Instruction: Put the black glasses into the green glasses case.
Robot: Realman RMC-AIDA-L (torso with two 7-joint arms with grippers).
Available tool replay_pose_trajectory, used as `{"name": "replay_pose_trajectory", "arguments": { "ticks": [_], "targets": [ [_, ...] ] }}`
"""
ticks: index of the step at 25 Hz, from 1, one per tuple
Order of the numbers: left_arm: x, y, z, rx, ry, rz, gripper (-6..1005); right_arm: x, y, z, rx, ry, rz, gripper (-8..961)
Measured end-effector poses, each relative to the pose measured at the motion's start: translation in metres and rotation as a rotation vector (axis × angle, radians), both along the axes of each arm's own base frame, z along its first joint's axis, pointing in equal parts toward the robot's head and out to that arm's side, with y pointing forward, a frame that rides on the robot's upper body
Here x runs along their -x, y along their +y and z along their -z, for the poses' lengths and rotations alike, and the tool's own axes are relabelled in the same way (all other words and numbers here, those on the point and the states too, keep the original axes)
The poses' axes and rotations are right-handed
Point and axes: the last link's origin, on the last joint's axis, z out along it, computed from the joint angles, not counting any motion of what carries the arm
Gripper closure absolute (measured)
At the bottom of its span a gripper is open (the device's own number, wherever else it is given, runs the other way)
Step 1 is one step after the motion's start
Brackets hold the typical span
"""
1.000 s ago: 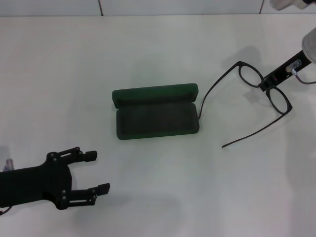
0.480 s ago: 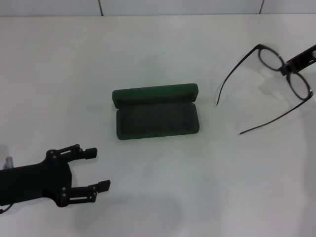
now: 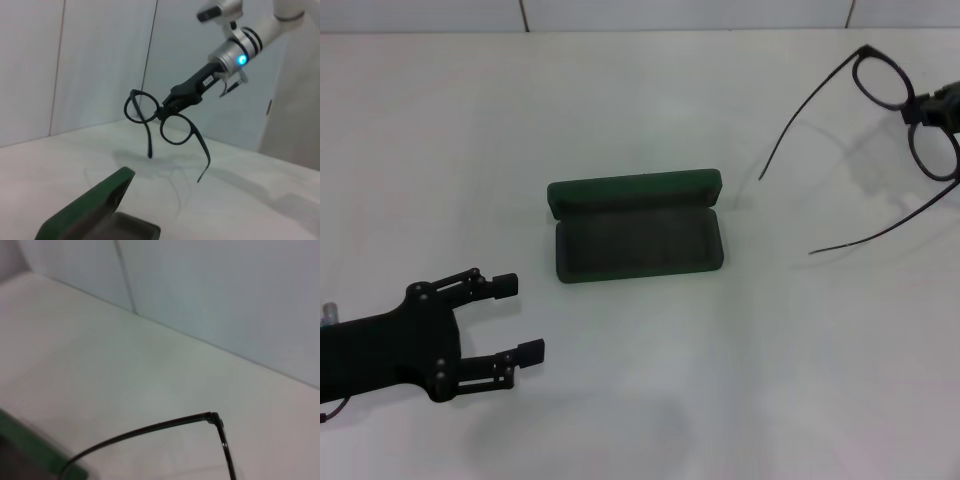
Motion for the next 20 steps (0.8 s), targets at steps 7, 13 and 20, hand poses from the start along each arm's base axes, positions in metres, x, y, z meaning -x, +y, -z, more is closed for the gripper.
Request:
{"name": "replay_pose_trajectory", "arguments": {
  "ticks": [7, 13, 20],
  "targets": [
    [-0.005, 0.002, 0.006, 0.012, -0.033, 0.010, 226, -0.003, -0.027, 0.002, 0.007, 0.131, -0.277, 882],
    [-0.012, 0.009, 0.013, 0.034, -0.063, 0.017, 238, -0.003, -0.044, 0.021, 0.021, 0.205, -0.462, 882],
    [-0.020, 0.017, 0.017, 0.043, -0.090, 0.033, 251, -0.002, -0.050, 0.035, 0.021, 0.251, -0.536, 881]
  ]
}}
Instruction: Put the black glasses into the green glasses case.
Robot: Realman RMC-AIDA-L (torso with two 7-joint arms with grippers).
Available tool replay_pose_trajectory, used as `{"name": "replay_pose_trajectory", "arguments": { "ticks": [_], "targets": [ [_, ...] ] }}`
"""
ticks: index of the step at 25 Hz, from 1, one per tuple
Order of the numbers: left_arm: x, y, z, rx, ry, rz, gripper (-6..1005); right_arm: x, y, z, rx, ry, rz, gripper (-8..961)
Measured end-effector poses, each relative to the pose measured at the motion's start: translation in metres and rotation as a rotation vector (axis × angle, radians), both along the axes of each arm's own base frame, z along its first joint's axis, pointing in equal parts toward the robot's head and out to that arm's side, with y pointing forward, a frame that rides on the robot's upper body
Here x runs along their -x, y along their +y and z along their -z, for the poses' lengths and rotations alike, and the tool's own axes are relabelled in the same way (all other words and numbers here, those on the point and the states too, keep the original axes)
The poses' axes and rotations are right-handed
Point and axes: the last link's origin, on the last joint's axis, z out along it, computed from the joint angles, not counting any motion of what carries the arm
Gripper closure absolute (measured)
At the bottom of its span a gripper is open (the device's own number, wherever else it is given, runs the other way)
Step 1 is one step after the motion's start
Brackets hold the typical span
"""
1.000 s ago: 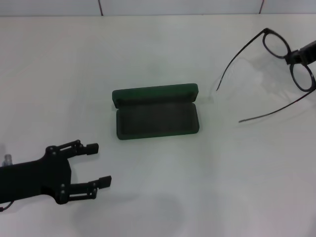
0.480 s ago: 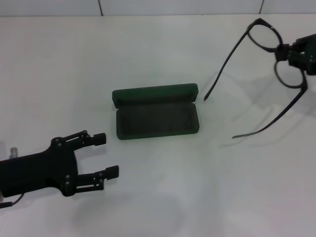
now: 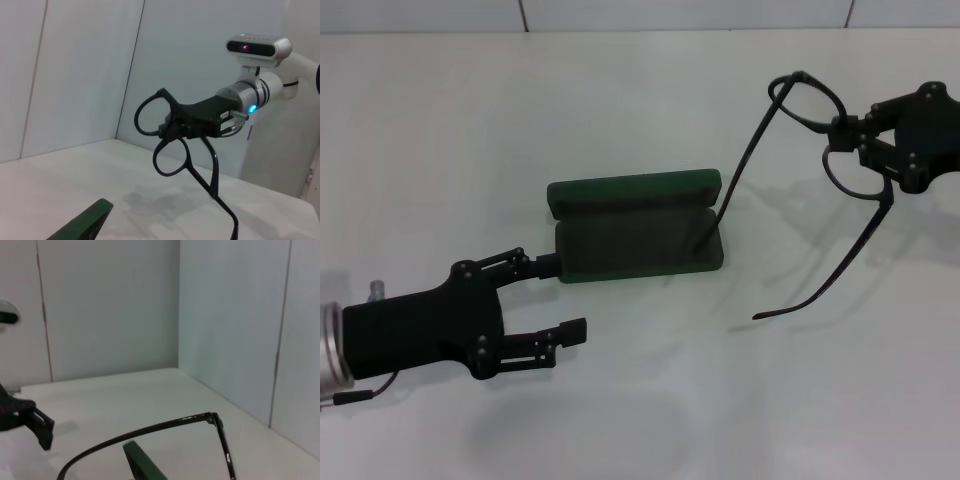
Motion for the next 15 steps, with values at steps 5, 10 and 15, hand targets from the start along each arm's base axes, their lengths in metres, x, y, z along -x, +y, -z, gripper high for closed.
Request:
{"name": "replay_pose_trajectory", "arguments": {
  "ticks": [5, 10, 15],
  "targets": [
    [-0.002, 0.001, 0.002, 0.013, -0.002, 0.004, 261, 0.000, 0.001, 0.000, -0.003, 0.020, 0.010, 881],
    [-0.005, 0.000, 0.012, 0.064, -0.027, -0.002, 270, 0.007, 0.003, -0.005, -0.030, 0.122, 0.020, 881],
    [-0.012, 0.000, 0.021, 0.105, -0.027, 0.032, 280, 0.013, 0.005, -0.007, -0.044, 0.241, 0.035, 881]
  ]
}}
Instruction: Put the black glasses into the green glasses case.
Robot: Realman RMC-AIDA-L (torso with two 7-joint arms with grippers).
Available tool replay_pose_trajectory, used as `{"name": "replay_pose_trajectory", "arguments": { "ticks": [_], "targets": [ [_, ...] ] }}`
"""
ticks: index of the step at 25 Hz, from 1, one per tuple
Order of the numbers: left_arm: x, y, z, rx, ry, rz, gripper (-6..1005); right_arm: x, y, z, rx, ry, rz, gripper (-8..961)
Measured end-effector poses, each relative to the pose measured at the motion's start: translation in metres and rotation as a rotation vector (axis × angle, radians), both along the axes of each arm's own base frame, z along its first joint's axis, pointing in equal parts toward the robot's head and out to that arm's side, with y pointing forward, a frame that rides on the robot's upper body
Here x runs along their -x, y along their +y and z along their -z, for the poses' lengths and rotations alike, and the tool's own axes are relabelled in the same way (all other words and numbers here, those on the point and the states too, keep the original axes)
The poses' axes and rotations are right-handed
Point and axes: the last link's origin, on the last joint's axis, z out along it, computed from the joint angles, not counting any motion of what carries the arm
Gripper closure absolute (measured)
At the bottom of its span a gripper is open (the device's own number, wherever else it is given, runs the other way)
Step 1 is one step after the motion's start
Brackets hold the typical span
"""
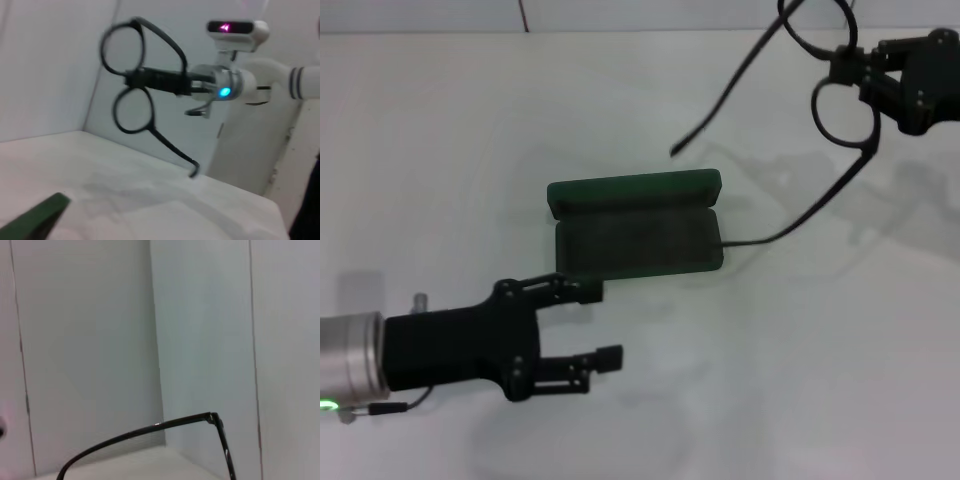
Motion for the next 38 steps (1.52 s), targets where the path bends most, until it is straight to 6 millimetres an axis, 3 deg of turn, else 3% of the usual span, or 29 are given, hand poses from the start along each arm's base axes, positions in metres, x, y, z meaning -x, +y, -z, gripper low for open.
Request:
{"name": "replay_pose_trajectory", "arguments": {
  "ticks": [6, 11, 22, 27, 38],
  "targets": [
    [-0.015, 0.005, 0.018, 0.019, -0.017, 0.096, 291, 0.006, 0.004, 0.012, 0.041, 0.049, 0.016, 881],
    [-0.035, 0.013, 0.030, 0.006, -0.050, 0.210, 527, 0.006, 0.005, 0.018, 0.055, 0.146, 0.058, 881],
    [-0.080, 0.036, 0.043, 0.046, -0.183, 0.234, 736, 0.009, -0.004, 0.036, 0.118, 0.357, 0.111, 882],
    [-0.087, 0.040, 0.043, 0.022, -0.233, 0.209, 960, 0.013, -0.007, 0.042, 0.145, 0.388, 0.104, 882],
    [-0.092, 0.044, 0.041, -0.010, -0.282, 0.172, 999, 0.017, -0.013, 0.049, 0.184, 0.413, 0.089, 882]
  ]
}}
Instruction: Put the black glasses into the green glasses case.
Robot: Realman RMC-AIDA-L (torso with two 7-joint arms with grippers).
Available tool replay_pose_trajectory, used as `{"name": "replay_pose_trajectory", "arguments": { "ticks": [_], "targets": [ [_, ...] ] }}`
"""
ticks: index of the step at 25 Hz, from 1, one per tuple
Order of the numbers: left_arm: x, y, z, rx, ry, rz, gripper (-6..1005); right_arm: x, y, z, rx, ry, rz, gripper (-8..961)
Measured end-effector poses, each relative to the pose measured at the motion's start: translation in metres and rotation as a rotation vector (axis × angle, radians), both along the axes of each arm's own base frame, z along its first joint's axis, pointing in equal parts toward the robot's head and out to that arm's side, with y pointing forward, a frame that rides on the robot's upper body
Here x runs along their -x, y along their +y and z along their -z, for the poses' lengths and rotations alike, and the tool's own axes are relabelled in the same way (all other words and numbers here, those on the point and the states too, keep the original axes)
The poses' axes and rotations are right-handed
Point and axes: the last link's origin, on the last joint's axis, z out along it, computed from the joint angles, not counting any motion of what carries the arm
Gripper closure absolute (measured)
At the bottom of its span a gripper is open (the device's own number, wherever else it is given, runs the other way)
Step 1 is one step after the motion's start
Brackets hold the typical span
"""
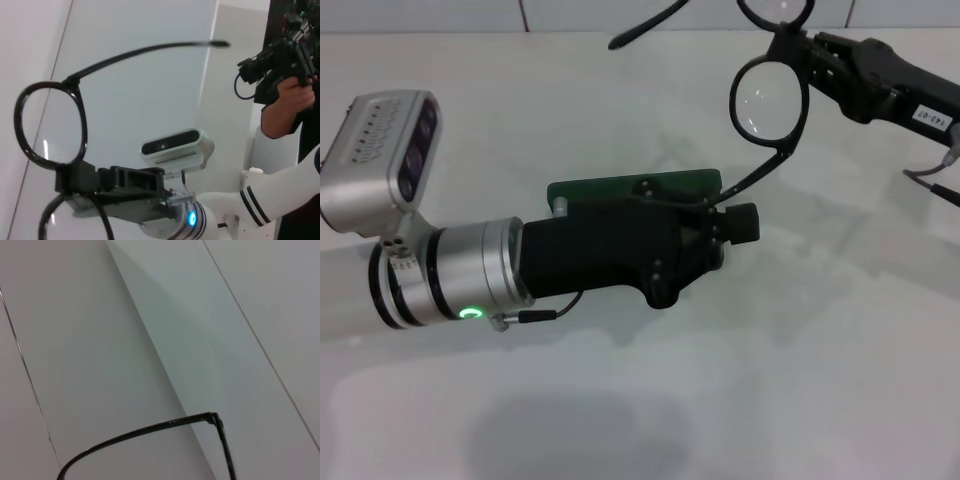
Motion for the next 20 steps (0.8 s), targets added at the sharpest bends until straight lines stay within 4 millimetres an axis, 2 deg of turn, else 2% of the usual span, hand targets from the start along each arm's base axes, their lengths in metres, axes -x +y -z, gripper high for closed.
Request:
{"name": "replay_pose_trajectory", "arguments": {
  "ticks": [13, 20],
  "targets": [
    [-0.004, 0.006, -0.004, -0.022, -0.009, 0.007, 996, -0.009, -0.010, 0.008, 0.046, -0.062, -0.013, 881],
    [-0.008, 0.008, -0.004, -0.023, -0.013, 0.019, 995, -0.009, -0.018, 0.019, 0.096, -0.121, -0.059, 881]
  ]
}}
